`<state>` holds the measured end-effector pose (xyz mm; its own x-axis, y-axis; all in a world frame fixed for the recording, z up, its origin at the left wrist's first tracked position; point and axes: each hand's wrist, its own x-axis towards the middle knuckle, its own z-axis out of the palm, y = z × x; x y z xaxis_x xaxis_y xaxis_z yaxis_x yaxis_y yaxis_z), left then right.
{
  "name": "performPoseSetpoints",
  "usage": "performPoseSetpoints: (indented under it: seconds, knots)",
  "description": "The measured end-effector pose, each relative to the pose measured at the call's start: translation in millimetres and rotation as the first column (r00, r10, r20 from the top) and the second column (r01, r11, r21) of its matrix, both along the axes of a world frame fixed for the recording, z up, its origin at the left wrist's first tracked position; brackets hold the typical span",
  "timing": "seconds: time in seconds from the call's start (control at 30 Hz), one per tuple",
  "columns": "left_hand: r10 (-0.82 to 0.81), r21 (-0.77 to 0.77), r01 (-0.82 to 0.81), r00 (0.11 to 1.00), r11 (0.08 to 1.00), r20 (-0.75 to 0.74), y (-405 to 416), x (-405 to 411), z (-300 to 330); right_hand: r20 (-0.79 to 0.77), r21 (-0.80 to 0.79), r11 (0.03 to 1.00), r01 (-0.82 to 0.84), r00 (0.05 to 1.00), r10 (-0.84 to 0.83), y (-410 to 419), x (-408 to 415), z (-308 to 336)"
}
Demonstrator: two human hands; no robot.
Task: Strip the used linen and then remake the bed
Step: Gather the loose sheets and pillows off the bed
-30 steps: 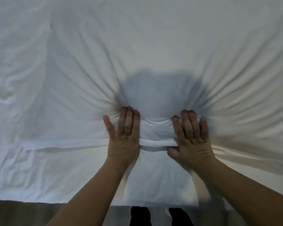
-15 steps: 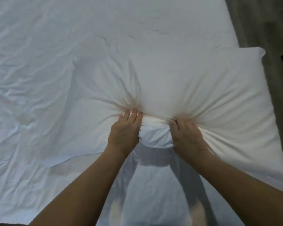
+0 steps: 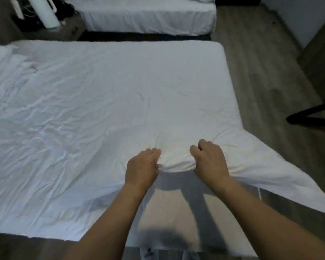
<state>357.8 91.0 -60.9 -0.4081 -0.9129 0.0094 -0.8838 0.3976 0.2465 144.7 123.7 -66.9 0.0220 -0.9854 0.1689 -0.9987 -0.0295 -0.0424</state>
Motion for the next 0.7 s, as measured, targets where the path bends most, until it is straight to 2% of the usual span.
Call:
performPoseSetpoints:
  seconds: [0.1, 0.17, 0.23, 0.43, 0.53, 0.7]
  knots:
    - [0.053, -0.056, -0.058, 0.994, 0.997, -0.1, 36.5, 18.0, 60.8, 0.127, -0.123, 0.992, 0.02, 0.992, -0.005, 31.7, 19.6, 54.6]
    - [0.088, -0.038, -0.092, 0.99, 0.995, -0.113, 50.9, 35.1, 85.8, 0.16, -0.059, 0.998, 0.017, 0.987, -0.008, 43.8, 39.7, 80.8]
    - [0.138, 0.043, -0.134, 0.985, 0.99, -0.103, 56.7, 57.0, 98.1, 0.173, 0.034, 0.999, 0.014, 0.985, -0.02, 47.2, 61.6, 97.0]
    - [0.152, 0.039, -0.149, 0.982, 0.988, -0.111, 41.7, 144.5, 102.8, 0.137, 0.004, 1.0, -0.028, 0.99, 0.027, 26.1, 143.9, 115.1]
    - [0.169, 0.042, -0.165, 0.974, 0.985, -0.153, 18.7, 198.1, 106.0, 0.079, -0.056, 0.998, -0.042, 0.996, 0.047, -3.4, 196.7, 128.0]
    - [0.185, 0.046, -0.179, 0.956, 0.983, -0.229, -26.6, 290.4, 126.4, 0.076, -0.115, 0.992, -0.058, 0.995, 0.067, -58.0, 288.5, 156.5]
